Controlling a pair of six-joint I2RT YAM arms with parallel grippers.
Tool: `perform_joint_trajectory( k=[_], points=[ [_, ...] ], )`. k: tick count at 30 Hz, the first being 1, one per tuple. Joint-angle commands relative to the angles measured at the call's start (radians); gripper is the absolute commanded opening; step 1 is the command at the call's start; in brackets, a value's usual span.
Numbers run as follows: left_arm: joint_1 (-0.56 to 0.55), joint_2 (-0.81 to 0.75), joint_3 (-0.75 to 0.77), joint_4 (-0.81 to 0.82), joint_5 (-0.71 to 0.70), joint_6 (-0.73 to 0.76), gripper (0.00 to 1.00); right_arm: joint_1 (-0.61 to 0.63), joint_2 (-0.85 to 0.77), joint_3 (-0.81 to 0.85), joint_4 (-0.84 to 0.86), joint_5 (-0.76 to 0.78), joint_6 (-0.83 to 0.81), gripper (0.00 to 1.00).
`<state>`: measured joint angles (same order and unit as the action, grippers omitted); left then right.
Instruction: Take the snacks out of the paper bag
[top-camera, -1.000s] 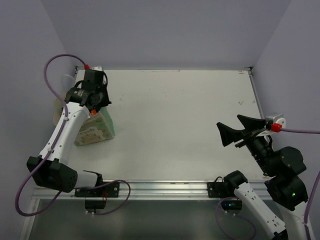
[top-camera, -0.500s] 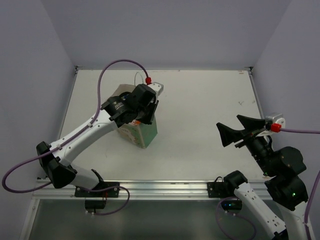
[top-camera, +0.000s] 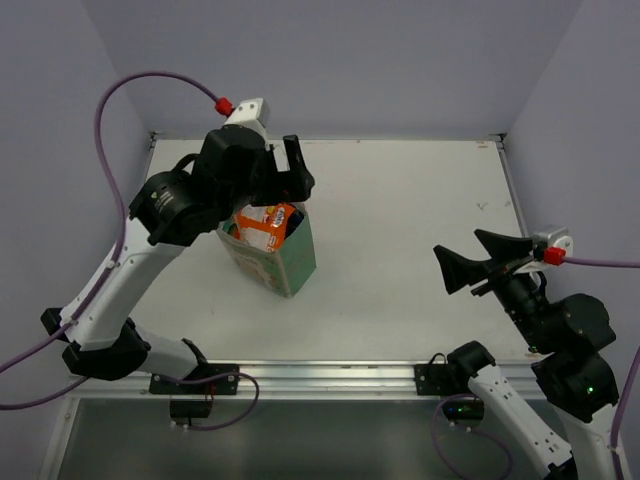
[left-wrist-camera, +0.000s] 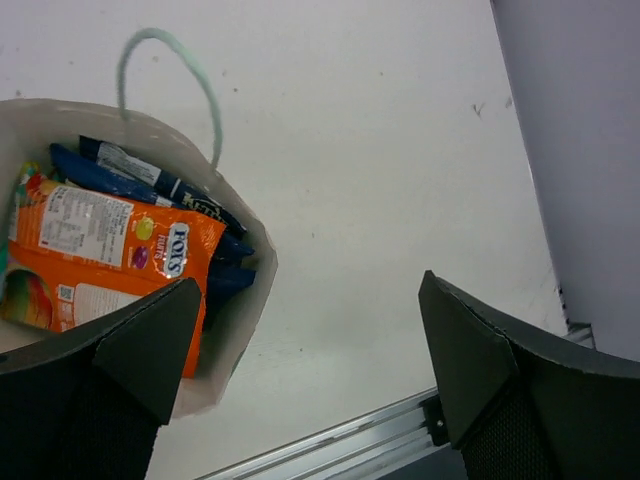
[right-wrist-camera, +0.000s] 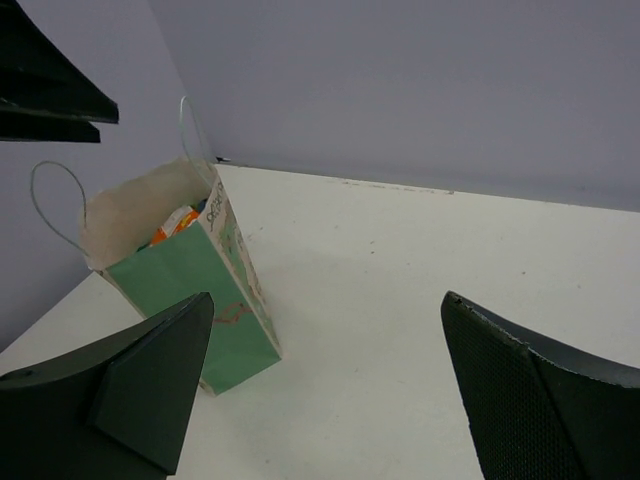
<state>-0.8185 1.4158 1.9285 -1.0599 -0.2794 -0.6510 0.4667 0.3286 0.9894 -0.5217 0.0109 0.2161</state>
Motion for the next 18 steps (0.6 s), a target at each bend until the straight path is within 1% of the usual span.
perform_joint_trajectory(
  k=[1, 2, 3, 4, 5, 6, 8, 9, 10, 11, 12, 14, 15, 18],
  points=[
    [0.004, -0.051, 0.087, -0.168, -0.209, -0.183, 1.0, 0.006, 0.01, 0.034, 0.008, -0.005, -0.012, 0.99],
    [0.01, -0.067, 0.086, -0.231, -0.257, -0.209, 1.0, 0.006, 0.009, 0.035, 0.008, -0.005, -0.015, 0.99],
    [0.031, -0.075, 0.075, -0.251, -0.283, -0.207, 1.0, 0.006, 0.006, 0.035, 0.008, -0.005, -0.015, 0.99],
    [0.1, -0.086, 0.055, -0.255, -0.273, -0.191, 1.0, 0.007, 0.004, 0.037, 0.006, -0.005, -0.02, 0.99],
    [0.14, -0.116, 0.031, -0.253, -0.261, -0.153, 0.99, 0.006, 0.003, 0.038, 0.006, -0.005, -0.023, 0.99],
    [0.213, -0.133, -0.027, -0.224, -0.241, -0.116, 0.99, 0.007, 0.0, 0.038, 0.006, -0.005, -0.024, 0.99],
    [0.261, -0.156, -0.06, -0.198, -0.238, -0.053, 0.99, 0.013, -0.003, 0.037, 0.006, -0.028, -0.029, 0.99],
    [0.278, -0.155, -0.074, -0.152, -0.225, 0.041, 0.98, 0.016, -0.003, 0.034, 0.006, -0.037, -0.032, 0.99],
    [0.294, -0.149, -0.082, -0.131, -0.222, 0.083, 0.98, 0.018, -0.008, 0.032, 0.005, -0.042, -0.035, 0.99],
    [0.303, -0.144, -0.089, -0.105, -0.215, 0.182, 0.98, 0.024, -0.01, 0.028, 0.006, -0.048, -0.037, 0.99],
    [0.314, -0.137, -0.106, -0.048, -0.161, 0.238, 0.98, 0.026, -0.011, 0.025, 0.008, -0.052, -0.04, 0.99],
    [0.358, -0.115, -0.128, 0.009, -0.1, 0.324, 0.97, 0.035, -0.016, 0.018, 0.008, -0.071, -0.046, 0.99],
    [0.37, -0.104, -0.144, 0.052, -0.046, 0.391, 0.97, 0.039, -0.019, 0.018, 0.008, -0.077, -0.047, 0.99],
    [0.416, -0.057, -0.169, 0.095, 0.032, 0.497, 0.95, 0.056, -0.025, 0.017, 0.009, -0.097, -0.049, 0.99]
  ],
)
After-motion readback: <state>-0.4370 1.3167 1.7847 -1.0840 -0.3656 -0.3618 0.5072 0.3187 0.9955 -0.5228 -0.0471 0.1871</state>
